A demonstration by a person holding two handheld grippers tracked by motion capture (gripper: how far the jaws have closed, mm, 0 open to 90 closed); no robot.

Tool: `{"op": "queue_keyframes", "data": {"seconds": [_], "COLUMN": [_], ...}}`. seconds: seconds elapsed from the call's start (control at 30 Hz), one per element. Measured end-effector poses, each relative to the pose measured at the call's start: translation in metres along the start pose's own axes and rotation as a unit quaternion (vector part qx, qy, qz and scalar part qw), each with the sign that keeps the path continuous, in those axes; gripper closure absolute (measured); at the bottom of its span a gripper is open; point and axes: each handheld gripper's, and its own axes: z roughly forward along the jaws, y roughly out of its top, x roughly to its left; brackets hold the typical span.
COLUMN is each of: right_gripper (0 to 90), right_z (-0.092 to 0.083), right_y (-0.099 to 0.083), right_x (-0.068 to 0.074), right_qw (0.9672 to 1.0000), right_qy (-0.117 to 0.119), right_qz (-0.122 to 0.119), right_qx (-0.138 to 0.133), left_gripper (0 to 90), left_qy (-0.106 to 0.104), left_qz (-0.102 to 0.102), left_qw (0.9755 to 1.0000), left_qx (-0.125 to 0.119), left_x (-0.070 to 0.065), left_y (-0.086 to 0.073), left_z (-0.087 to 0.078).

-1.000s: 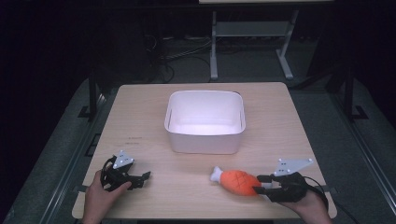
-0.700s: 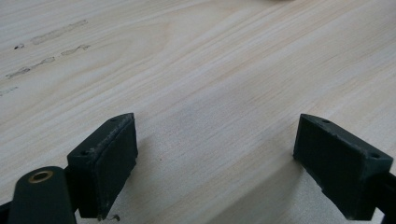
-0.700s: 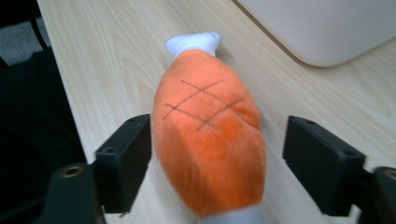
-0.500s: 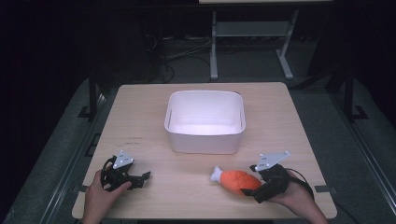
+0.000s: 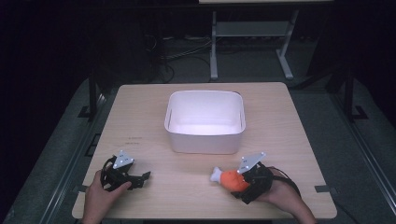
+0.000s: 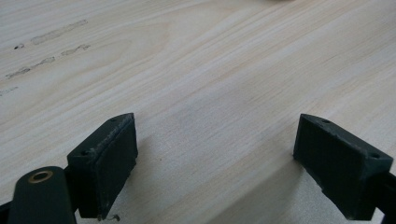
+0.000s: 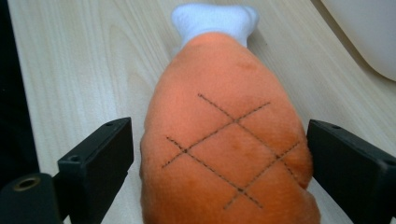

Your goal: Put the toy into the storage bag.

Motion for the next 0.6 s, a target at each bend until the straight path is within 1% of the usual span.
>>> {"op": "queue_keyframes", "data": {"seconds": [0.13,0.17,0.27,0.37,0.47,0.6], "right_gripper": [9.0,12.6,16.1,18.8,21.2,24.1], "right_z": [0.0018,0.0014,0.0007,-0.0002,-0.0015,-0.0044], "right_y": [-0.0005,-0.0010,-0.0019,-0.0024,-0.0032,-0.0039], "right_x": [-0.0002,-0.0005,-0.0019,-0.0013,-0.0011,-0.0009], "right_qw": [1.0000,1.0000,1.0000,1.0000,1.0000,1.0000], "right_qy": [-0.002,-0.003,-0.002,-0.002,-0.001,0.005], "right_qz": [-0.001,0.001,0.001,0.003,-0.001,0.004], "right_qx": [0.003,0.005,-0.001,-0.004,-0.005,-0.007], "left_gripper": [12.8,12.8,12.8,12.8,12.8,12.8], "left_qy": [0.000,0.000,0.000,0.000,0.000,0.000], "left_qz": [0.000,0.000,0.000,0.000,0.000,0.000], "left_qw": [1.0000,1.0000,1.0000,1.0000,1.0000,1.0000], "left_qx": [0.000,0.000,0.000,0.000,0.000,0.000], "left_x": [0.0000,0.0000,0.0000,0.0000,0.0000,0.0000], "left_y": [0.0000,0.0000,0.0000,0.0000,0.0000,0.0000], "left_z": [0.0000,0.0000,0.0000,0.0000,0.0000,0.0000]}}
